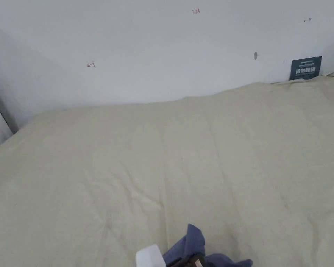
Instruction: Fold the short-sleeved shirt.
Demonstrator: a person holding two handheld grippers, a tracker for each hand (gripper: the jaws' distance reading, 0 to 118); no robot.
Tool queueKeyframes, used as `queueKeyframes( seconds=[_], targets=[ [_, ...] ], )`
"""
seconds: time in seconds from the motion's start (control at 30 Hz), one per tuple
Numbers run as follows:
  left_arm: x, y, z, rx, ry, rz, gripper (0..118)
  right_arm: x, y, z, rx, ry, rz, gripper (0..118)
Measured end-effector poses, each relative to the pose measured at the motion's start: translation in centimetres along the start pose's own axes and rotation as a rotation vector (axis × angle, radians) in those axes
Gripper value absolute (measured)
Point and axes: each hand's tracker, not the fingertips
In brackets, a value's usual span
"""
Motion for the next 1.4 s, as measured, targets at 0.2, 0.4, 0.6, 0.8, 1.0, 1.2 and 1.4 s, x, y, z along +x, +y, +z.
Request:
queueKeyframes(
  seconds=[0.2, 0.4, 0.6, 0.8, 1.0, 1.2, 1.4],
  targets=[
    [-0.2, -4.0, -6.9, -0.169, 0.036, -0.017, 42, 1.9, -0.5, 1.2, 0.02, -0.052, -0.027, 2],
    [1.0, -0.4, 0.5, 0.094, -0.061, 0.062, 81, 2.9, -0.5, 0.8, 0.023, -0.028, -0.072, 2],
    [-2.3, -2.5, -2.9, 0.038, -0.061, 0.383, 21, 3.0, -0.4, 0.8, 0.028, -0.021, -0.081, 2],
    [-2.1, -5.8, -9.4, -0.111, -0.051, 0.387, 13, 2.9, -0.8, 1.4, 0.018, -0.042, -0.075, 2],
    [-1.1, -5.5, -9.2, -0.126, 0.0, 0.238, 10, 2.9, -1.2, 0.4, -0.005, -0.038, -0.11, 2],
    [-1.5, -4.3, -7.3, -0.151, -0.057, 0.328, 10, 0.3, -1.3, -0.9, -0.051, 0.057, -0.061, 2],
    [-3.1, -1.7, 3.7, 0.013, -0.032, 0.148, 11, -4.1, -0.7, -6.2, -0.139, 0.17, 0.118, 2]
  ],
)
